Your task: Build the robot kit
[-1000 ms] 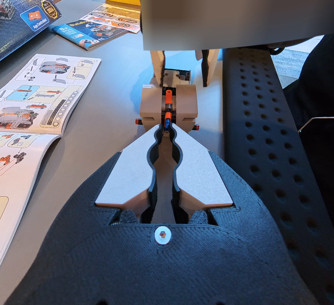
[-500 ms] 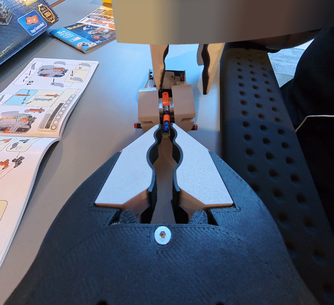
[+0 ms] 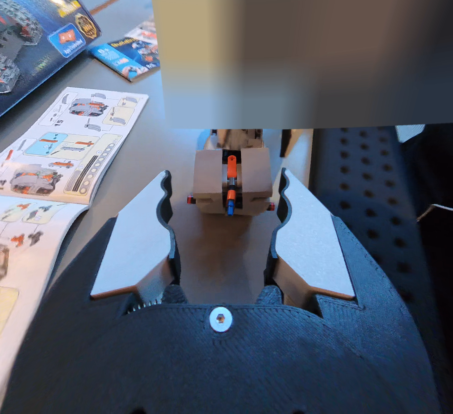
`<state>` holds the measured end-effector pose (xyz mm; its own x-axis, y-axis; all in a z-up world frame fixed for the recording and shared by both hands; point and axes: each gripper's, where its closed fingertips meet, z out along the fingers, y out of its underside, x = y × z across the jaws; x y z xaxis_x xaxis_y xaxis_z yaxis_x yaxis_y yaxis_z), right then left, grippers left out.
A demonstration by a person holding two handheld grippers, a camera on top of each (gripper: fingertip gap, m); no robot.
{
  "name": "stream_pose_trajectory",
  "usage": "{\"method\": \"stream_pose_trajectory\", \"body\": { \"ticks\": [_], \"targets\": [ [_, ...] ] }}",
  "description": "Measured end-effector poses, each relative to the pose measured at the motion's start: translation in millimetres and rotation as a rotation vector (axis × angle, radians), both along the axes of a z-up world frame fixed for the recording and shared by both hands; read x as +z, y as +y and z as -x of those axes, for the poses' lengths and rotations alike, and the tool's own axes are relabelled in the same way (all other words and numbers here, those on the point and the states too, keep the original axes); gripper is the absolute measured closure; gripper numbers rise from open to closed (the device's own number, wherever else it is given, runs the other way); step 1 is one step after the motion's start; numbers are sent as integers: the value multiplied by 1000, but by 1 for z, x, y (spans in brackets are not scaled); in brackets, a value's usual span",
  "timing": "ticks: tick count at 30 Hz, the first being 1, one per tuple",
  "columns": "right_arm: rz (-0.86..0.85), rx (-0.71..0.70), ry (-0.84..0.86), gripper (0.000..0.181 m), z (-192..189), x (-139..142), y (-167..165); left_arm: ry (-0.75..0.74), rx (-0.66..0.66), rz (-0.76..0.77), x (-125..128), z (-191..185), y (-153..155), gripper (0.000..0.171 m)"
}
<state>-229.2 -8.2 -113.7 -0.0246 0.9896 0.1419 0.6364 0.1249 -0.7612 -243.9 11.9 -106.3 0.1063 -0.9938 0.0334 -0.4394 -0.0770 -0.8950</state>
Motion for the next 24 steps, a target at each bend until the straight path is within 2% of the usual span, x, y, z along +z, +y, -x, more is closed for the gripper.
{"method": "stream_pose_trajectory", "body": {
  "ticks": [4, 6, 9, 24],
  "targets": [
    [41, -91, 63, 118, -11, 6, 15, 57, -49, 8, -7, -11, -6, 93],
    [111, -95, 81, 120, -14, 1, 14, 71, -59, 5, -9, -14, -7, 97],
    [130, -91, 91, 123, -14, -2, 15, 78, -61, -7, -11, -14, -7, 102],
    [136, -88, 113, 129, -14, -3, 17, 57, -93, -25, -11, -15, -9, 102]
  ]
}}
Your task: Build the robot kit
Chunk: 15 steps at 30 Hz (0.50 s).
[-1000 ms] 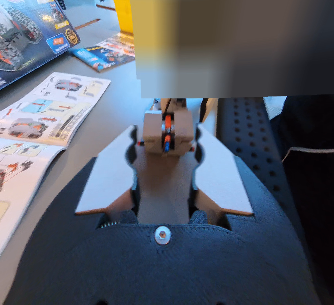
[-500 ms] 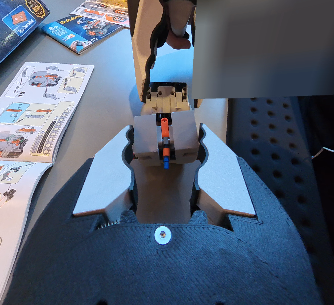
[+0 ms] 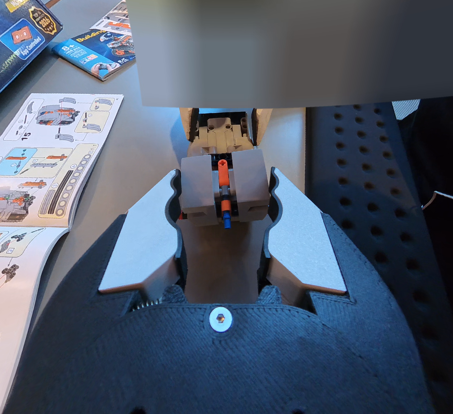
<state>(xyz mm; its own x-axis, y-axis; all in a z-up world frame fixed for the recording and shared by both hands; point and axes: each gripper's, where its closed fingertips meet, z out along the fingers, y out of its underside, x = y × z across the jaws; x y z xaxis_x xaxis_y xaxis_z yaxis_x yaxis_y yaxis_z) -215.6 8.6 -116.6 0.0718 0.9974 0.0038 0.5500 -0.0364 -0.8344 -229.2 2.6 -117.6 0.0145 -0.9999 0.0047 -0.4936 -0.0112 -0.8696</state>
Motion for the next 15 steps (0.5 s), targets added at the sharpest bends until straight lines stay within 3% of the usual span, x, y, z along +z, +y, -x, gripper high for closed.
{"method": "stream_pose_trajectory", "body": {
  "ticks": [5, 10, 15],
  "targets": [
    [5, -1, 6, 129, 0, 0, 0, -9, -7, -14, 0, 0, -1, 98],
    [81, -20, 104, 127, 3, 16, 2, -80, 9, 77, 11, 5, -3, 94],
    [342, -155, 309, 129, 14, 43, 29, -103, 86, 134, 12, 30, 6, 114]
  ]
}}
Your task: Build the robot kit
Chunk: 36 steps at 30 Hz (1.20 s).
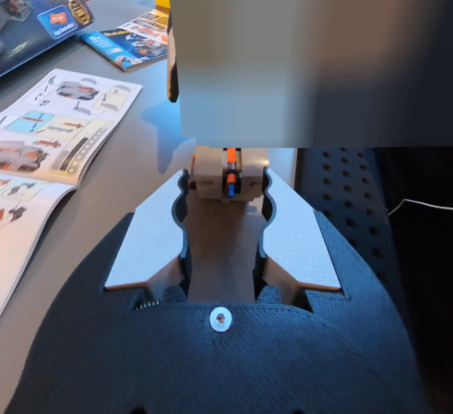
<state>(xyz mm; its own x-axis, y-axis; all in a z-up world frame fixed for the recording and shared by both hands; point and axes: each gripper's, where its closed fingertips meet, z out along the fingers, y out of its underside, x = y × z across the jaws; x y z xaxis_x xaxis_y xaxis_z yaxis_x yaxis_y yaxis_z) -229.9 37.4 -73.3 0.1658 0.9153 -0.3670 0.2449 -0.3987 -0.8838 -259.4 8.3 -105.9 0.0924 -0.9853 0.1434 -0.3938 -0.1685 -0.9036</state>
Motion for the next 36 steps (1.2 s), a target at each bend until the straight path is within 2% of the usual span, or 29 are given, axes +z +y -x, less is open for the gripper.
{"method": "stream_pose_trajectory", "body": {
  "ticks": [4, 7, 12, 15, 28, 36],
  "targets": [
    [-15, 45, -170, 129, 10, -22, 4, 11, 55, 13, -4, 12, 5, 129],
    [-24, 86, -244, 130, 14, -33, 1, 15, 37, 28, -7, 14, -2, 152],
    [22, 106, -266, 131, 18, -41, -2, 72, 19, 20, -18, 10, -6, 158],
    [16, 122, -310, 131, 18, -46, -4, 98, -15, 11, -22, 6, -11, 169],
    [18, 151, -345, 137, 17, -50, -9, 121, -6, 9, -23, 5, -10, 170],
    [-12, 158, -345, 138, 17, -49, -9, 97, -18, 87, -23, 5, -10, 169]
  ]
}}
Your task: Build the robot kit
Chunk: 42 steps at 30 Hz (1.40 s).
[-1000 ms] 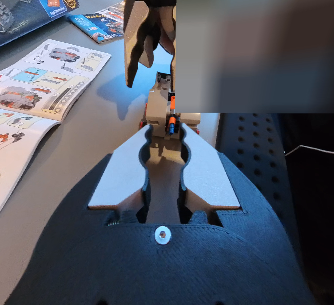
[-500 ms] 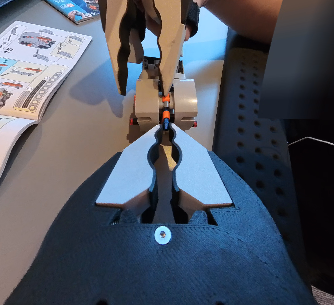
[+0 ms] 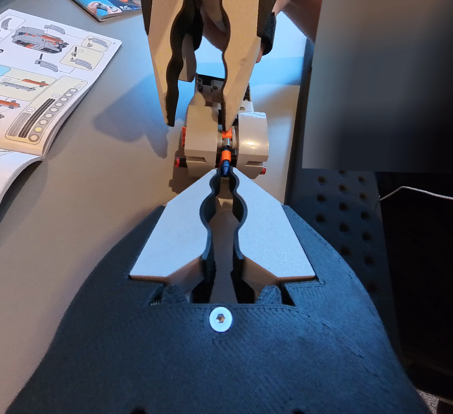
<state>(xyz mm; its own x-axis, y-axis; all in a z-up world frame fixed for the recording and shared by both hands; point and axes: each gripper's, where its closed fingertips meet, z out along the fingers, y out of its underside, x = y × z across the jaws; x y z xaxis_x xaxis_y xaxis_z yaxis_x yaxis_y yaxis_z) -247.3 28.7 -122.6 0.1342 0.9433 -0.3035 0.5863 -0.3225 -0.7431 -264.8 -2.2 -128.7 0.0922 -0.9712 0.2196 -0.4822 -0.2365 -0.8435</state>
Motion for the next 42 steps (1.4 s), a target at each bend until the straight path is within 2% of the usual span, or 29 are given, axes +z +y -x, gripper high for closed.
{"method": "stream_pose_trajectory", "body": {
  "ticks": [5, 8, 14, 18, 20, 22, 25, 28, 33, 37, 38, 40, 42],
  "targets": [
    [16, -15, 31, 132, 0, -1, 3, -10, 5, 8, 0, 0, 0, 168],
    [-23, -33, 48, 122, 0, 0, 9, -25, -4, 18, 2, 0, -1, 168],
    [-52, -78, 213, 119, -18, 35, 19, -108, 2, 58, 16, 7, 2, 163],
    [-90, -8, 186, 121, -35, 29, 4, -141, 14, 66, 21, 9, 5, 153],
    [-134, 29, 163, 119, -39, 23, -3, -141, 8, 62, 22, 8, 3, 157],
    [-172, 59, 144, 110, -42, 18, -8, -125, 18, 52, 19, 7, 1, 157],
    [-214, 78, 135, 103, -37, 15, -10, -125, 36, 41, 18, 5, -1, 158],
    [-222, 111, 161, 114, -26, 23, -18, -117, 32, 33, 17, 4, -3, 157],
    [-272, 85, 170, 93, -18, 24, -18, -118, -5, 29, 17, 2, -8, 152],
    [-266, 111, 135, 92, -15, 13, -21, -143, -13, -2, 23, 1, -11, 148],
    [-273, 115, 126, 92, -15, 10, -21, -140, 6, -23, 23, 2, -9, 142],
    [-289, 131, 112, 93, -13, 7, -21, -155, 79, -70, 28, 4, 1, 121],
    [-296, 133, 104, 95, -12, 5, -20, -176, 110, -77, 34, 3, 7, 114]
  ]
}}
